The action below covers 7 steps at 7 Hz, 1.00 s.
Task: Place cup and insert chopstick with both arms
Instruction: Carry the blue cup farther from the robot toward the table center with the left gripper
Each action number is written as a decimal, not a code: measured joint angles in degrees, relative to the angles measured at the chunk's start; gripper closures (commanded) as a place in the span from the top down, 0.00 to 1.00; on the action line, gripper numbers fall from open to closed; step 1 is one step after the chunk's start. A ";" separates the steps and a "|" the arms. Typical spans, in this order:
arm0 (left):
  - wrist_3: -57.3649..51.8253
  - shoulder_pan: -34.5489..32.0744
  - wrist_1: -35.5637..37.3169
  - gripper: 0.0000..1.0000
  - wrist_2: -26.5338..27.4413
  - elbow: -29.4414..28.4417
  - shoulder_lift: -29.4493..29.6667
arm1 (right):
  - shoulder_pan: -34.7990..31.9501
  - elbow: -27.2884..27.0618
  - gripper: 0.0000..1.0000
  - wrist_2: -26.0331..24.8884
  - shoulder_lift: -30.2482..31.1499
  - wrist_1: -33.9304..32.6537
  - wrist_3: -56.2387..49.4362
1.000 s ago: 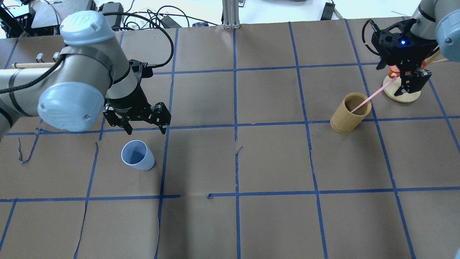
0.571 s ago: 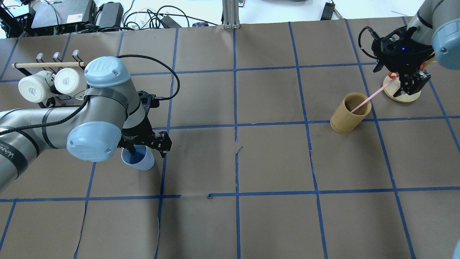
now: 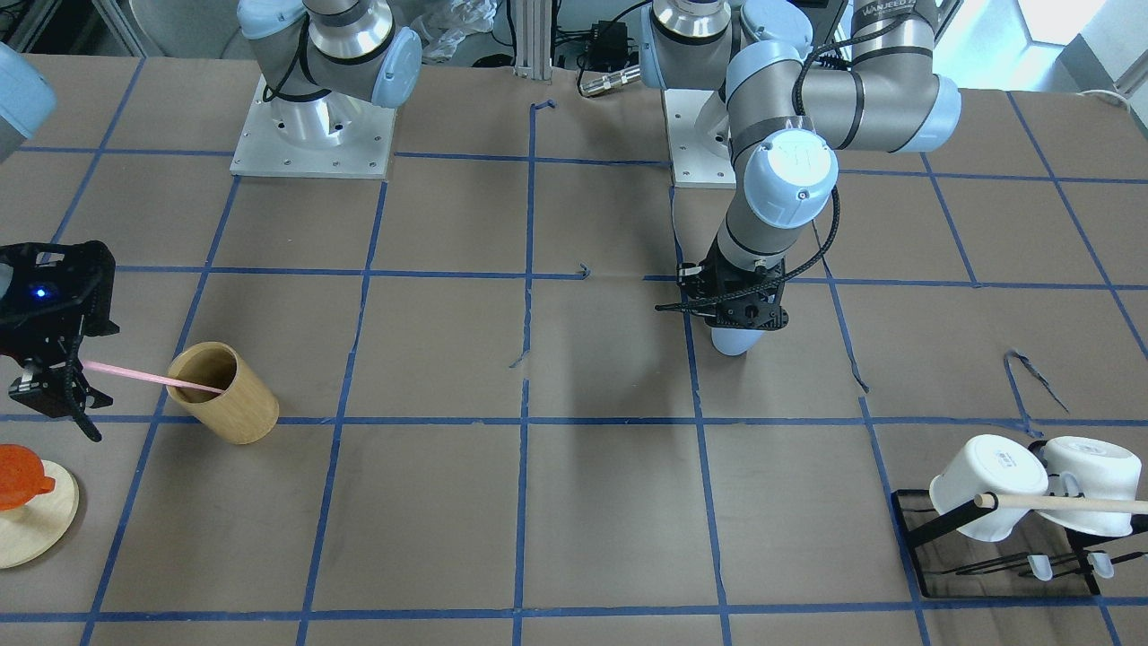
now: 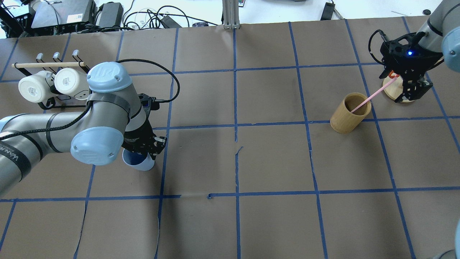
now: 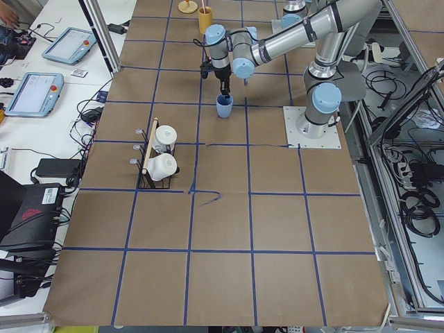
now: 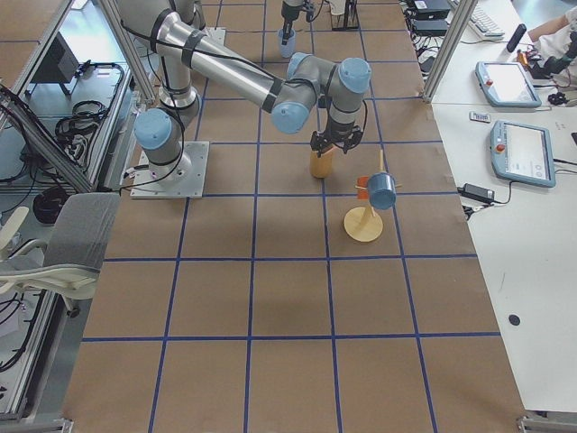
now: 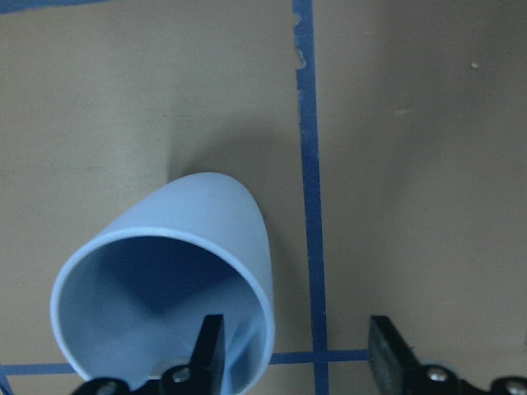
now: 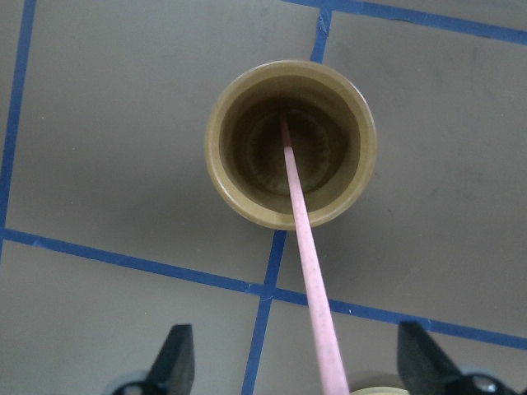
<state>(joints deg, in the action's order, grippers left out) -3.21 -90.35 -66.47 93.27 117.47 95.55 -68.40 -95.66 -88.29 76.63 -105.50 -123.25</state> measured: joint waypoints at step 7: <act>18.02 -6.62 3.78 0.00 -5.82 -16.21 8.30 | 0.55 0.12 0.26 2.65 -0.06 -0.02 0.85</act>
<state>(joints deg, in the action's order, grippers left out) 14.81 -96.97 -62.68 87.44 101.26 103.85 -67.85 -95.55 -85.63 76.57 -105.53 -122.40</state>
